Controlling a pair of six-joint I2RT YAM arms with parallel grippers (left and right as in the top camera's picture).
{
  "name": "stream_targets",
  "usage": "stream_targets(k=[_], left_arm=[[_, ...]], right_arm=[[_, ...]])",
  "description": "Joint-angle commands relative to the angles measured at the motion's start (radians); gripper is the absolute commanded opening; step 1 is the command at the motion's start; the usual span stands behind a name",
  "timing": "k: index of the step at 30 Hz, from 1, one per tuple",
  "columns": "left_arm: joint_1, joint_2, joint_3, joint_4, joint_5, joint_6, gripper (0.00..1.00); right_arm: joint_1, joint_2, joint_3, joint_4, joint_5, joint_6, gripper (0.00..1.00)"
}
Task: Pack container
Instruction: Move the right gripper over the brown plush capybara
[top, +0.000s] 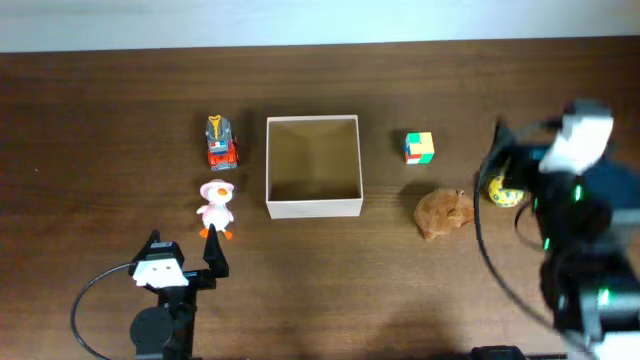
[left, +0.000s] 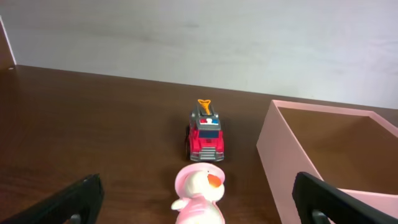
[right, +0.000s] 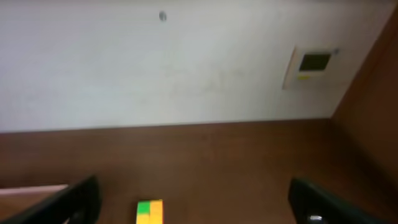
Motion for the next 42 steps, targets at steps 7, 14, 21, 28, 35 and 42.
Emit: stream_targets(k=[7,14,21,28,35,42], left_arm=[[0.006,-0.004,-0.006,0.000,0.011,0.016,0.99],[0.006,-0.004,-0.006,0.000,0.011,0.016,0.99],[0.006,-0.004,-0.006,0.000,0.011,0.016,0.99],[0.006,-0.004,-0.006,0.000,0.011,0.016,0.99],[0.006,-0.004,-0.006,0.000,0.011,0.016,0.99],[0.006,-0.004,-0.006,0.000,0.011,0.016,0.99]], right_arm=[[-0.007,0.158,0.117,-0.056,-0.123,0.117,0.99],[-0.007,0.231,0.117,-0.146,-0.123,0.224,0.99],[-0.007,0.370,0.117,-0.313,-0.123,0.490,0.64],[-0.007,0.538,0.117,-0.413,-0.123,0.718,0.63],[-0.007,0.676,0.117,-0.452,-0.123,0.835,0.70],[0.015,0.734,0.117,-0.485,-0.158,0.984,0.77]])
